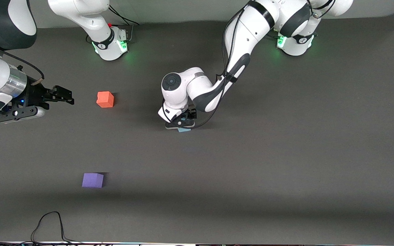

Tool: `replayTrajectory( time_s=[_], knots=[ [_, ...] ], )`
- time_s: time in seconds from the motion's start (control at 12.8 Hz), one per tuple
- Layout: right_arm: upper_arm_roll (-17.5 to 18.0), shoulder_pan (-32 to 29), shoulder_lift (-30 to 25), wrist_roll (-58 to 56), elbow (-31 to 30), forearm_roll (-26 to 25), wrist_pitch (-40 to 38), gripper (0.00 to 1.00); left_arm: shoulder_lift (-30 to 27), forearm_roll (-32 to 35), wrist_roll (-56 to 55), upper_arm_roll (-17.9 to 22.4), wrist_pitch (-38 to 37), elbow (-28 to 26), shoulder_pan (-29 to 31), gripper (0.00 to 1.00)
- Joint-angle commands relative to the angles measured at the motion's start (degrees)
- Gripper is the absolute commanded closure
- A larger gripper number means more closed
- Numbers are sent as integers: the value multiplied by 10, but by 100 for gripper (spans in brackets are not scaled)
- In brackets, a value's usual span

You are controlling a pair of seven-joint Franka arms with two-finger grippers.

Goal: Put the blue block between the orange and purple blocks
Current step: 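Carry the blue cube with the left gripper toward the table middle, then release the blue cube and raise the left gripper while the right gripper reaches out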

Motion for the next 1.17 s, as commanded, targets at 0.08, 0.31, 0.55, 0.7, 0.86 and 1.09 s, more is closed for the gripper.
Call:
replayTrajectory(
  time_s=[0.08,0.31,0.55,0.7,0.86,1.09],
  knots=[
    [-5,5,-6,-2,-4,0,6,0,-79,-23,21,-29,-100,11,70,0],
    [-4,6,-4,5,1,11,6,0,-190,-92,85,-75,-183,-1,194,0],
    [2,20,-6,20,9,38,5,0,-307,-147,215,-75,-293,-77,314,0],
    [2,77,-5,102,21,45,5,0,-373,-148,304,-75,-333,-135,392,0],
    [2,162,-4,216,33,46,5,0,-429,-151,414,-75,-356,-183,484,0],
    [2,277,6,312,30,50,10,0,-466,-151,561,-72,-361,-219,593,0]
  ],
)
